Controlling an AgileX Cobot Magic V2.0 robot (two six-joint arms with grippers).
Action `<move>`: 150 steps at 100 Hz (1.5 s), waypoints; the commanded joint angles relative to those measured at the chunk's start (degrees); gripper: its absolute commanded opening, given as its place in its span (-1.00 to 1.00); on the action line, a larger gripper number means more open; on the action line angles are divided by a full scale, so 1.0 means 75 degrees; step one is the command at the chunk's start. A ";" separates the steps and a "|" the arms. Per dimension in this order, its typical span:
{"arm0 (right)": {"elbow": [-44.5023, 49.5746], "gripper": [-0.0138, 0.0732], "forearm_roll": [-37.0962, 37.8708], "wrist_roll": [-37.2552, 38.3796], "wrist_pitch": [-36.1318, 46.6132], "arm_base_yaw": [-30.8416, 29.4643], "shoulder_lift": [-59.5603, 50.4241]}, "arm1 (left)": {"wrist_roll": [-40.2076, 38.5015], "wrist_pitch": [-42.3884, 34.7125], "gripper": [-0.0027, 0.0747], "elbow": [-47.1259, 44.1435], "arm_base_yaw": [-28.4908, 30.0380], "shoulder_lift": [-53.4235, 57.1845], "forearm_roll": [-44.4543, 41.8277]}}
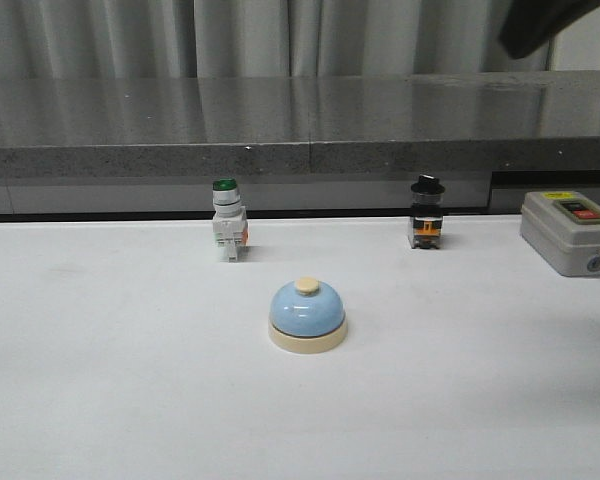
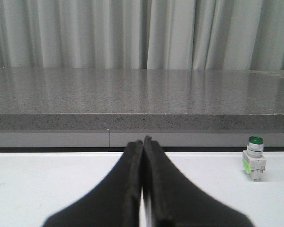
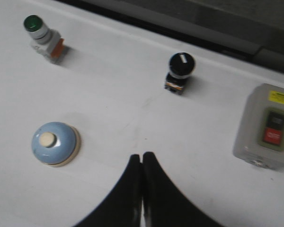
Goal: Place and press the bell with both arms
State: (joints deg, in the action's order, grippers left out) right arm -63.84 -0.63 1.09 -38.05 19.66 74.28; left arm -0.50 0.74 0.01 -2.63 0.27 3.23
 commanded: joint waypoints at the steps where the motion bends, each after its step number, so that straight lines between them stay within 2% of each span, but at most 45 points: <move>1: 0.0331 -0.82 0.0084 -0.0036 0.0821 -0.0438 -0.0892 | -0.0067 -0.0636 -0.98 -0.0325 0.0002 0.0229 0.0064; 21: 0.1848 -0.82 0.0084 -0.0036 0.1732 -0.1287 -0.2649 | -0.0067 -0.0636 -0.98 -0.0325 0.0002 0.0229 0.0064; 39: 0.2900 -0.82 0.0084 -0.0036 0.2196 -0.1741 -0.4244 | -0.0067 -0.0636 -0.98 -0.0325 0.0002 0.0229 0.0064; 75: 0.4251 -0.82 0.0305 -0.0036 0.2589 -0.1812 -0.7039 | -0.0067 -0.0636 -0.98 -0.0325 0.0002 0.0229 0.0064; 150: 0.4270 -0.82 0.0305 -0.0036 0.2462 -0.1812 -0.7338 | -0.0067 -0.0636 -0.98 -0.0325 0.0002 0.0229 0.0064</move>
State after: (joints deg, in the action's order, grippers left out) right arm -30.54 1.32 1.09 -23.87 6.36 18.76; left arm -0.50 0.74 0.01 -2.63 0.27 3.23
